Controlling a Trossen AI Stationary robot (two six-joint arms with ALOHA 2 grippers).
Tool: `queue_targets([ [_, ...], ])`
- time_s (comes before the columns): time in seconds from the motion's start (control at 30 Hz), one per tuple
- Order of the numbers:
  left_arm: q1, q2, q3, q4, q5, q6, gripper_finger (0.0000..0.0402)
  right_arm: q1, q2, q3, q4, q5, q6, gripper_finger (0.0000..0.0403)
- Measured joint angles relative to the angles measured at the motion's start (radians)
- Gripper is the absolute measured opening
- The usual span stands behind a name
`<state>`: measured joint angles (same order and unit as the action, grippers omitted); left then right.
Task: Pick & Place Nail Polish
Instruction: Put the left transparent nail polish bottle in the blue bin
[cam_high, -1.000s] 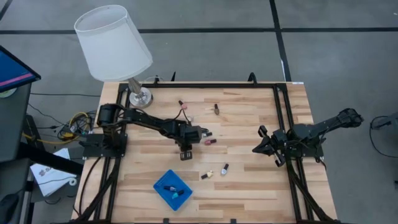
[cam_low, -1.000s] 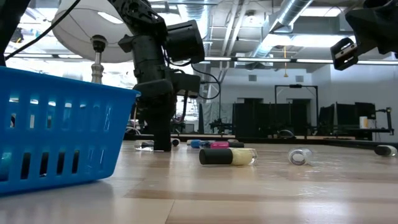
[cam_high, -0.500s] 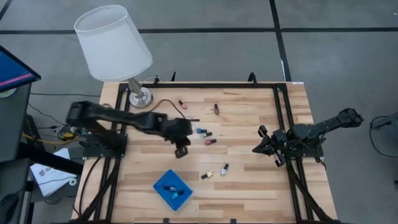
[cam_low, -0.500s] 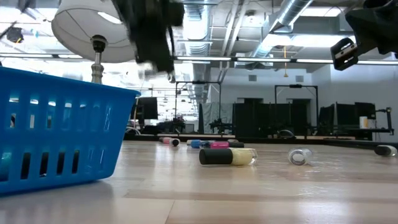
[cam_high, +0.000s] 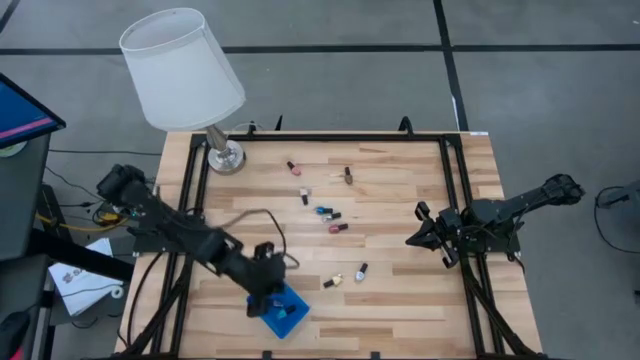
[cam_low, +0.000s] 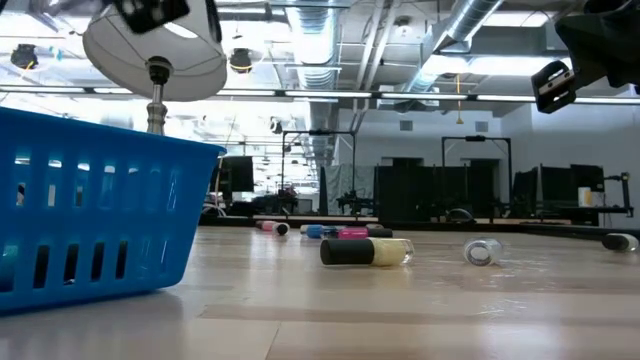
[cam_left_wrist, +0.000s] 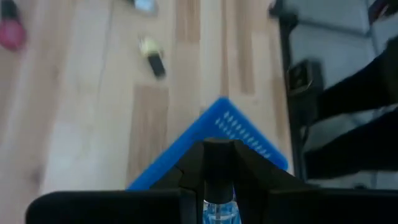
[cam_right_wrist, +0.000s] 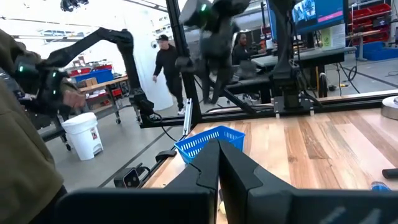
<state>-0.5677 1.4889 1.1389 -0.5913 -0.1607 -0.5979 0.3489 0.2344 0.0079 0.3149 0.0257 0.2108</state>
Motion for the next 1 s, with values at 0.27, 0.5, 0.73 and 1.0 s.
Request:
queue_targets([
  [0.27, -0.005, 0.212, 0.000, 0.011, 0.077, 0.043, 0.0044, 0.000, 0.000, 0.000, 0.000, 0.000, 0.000, 0.0000],
  [0.5, 0.003, 0.259, -0.002, 0.064, 0.074, 0.097, 0.0044, 0.000, 0.000, 0.000, 0.000, 0.000, 0.000, 0.0000],
  [0.73, 0.004, 0.259, -0.056, 0.072, 0.072, 0.099, 0.0044, 0.000, 0.000, 0.000, 0.000, 0.000, 0.000, 0.0000],
  [1.0, 0.016, 0.260, -0.090, 0.075, 0.072, 0.126, 0.0046, 0.000, 0.000, 0.000, 0.000, 0.000, 0.000, 0.0000],
])
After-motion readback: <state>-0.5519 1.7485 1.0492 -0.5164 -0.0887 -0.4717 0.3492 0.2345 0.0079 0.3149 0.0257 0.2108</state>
